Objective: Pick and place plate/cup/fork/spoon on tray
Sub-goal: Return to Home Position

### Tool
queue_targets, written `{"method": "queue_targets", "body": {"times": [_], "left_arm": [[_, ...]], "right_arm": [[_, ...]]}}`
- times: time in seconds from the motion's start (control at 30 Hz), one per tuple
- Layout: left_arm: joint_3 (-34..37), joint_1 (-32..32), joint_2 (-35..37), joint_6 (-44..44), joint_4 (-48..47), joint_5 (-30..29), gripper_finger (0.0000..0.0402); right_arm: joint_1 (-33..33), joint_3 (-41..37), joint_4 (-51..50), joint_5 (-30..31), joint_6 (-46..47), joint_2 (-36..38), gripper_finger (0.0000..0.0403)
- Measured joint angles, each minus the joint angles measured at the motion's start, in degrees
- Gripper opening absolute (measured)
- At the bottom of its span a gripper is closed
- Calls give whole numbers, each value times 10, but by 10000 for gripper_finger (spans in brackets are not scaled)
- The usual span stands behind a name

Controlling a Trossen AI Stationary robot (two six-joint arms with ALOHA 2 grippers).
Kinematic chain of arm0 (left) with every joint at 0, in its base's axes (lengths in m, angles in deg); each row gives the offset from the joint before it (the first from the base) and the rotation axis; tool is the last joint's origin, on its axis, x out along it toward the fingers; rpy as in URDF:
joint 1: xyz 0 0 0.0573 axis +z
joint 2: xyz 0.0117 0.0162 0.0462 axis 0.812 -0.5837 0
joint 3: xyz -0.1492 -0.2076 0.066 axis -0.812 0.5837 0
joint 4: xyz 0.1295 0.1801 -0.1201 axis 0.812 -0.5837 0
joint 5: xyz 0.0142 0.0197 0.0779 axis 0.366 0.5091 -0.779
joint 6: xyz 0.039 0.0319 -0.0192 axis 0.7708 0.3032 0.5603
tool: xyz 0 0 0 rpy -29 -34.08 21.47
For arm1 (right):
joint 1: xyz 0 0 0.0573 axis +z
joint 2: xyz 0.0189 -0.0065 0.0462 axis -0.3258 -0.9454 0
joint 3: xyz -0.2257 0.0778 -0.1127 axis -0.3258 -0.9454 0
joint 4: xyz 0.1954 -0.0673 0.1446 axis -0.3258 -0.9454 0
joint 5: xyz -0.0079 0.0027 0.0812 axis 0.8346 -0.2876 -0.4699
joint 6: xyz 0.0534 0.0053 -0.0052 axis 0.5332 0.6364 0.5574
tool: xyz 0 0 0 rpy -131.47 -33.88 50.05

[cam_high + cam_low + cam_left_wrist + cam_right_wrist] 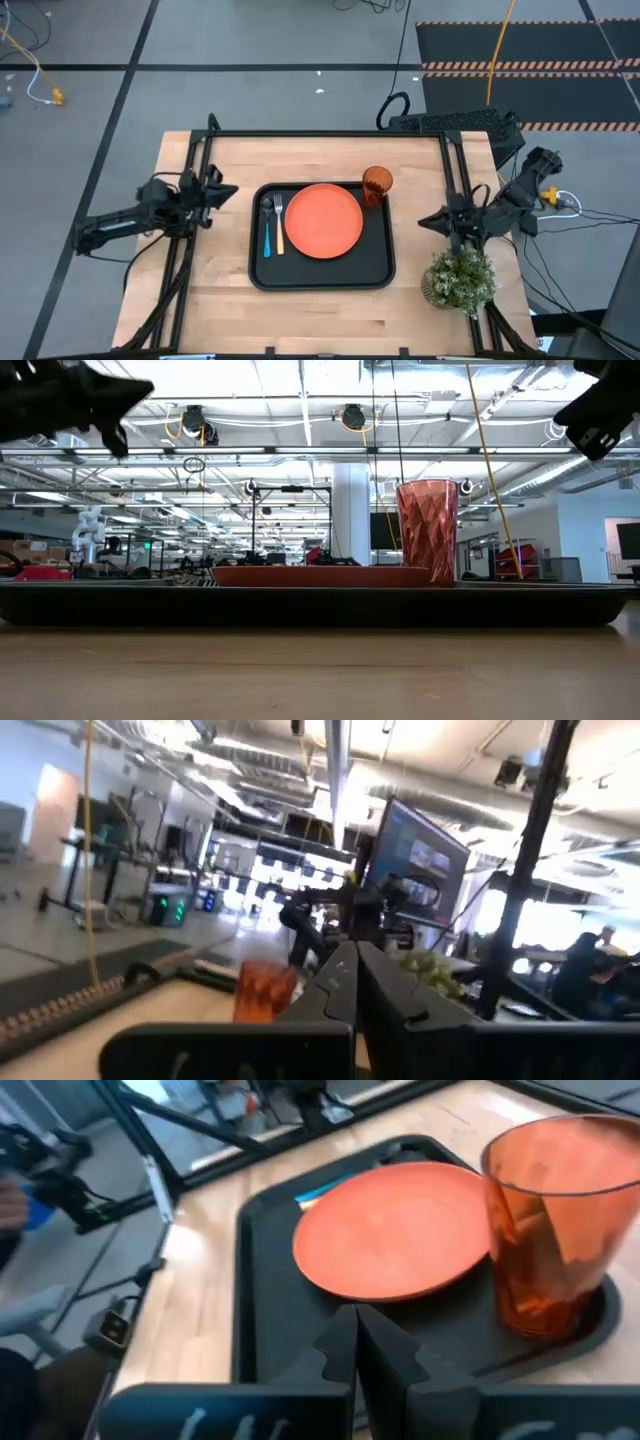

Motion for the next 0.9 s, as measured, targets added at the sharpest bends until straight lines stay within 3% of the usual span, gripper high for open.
{"method": "queue_targets", "body": {"times": [0.1, 0.4, 0.67, 0.73, 0.9], "left_arm": [[36, 1, -10, -18, 55, -4, 1], [37, 1, 1, -5, 33, -8, 1], [39, -4, 1, 3, 29, -5, 1], [39, -4, 1, 3, 29, 6, 1], [39, -5, 1, 4, 34, 20, 1]], "right_arm": [[15, -17, 15, 15, -17, 37, 0], [38, -22, 17, 75, -106, 122, 0], [38, -24, 37, 80, -164, 174, 0], [37, -33, 74, 82, -202, 174, 0], [37, -108, 287, 85, -385, 173, 0]]}}
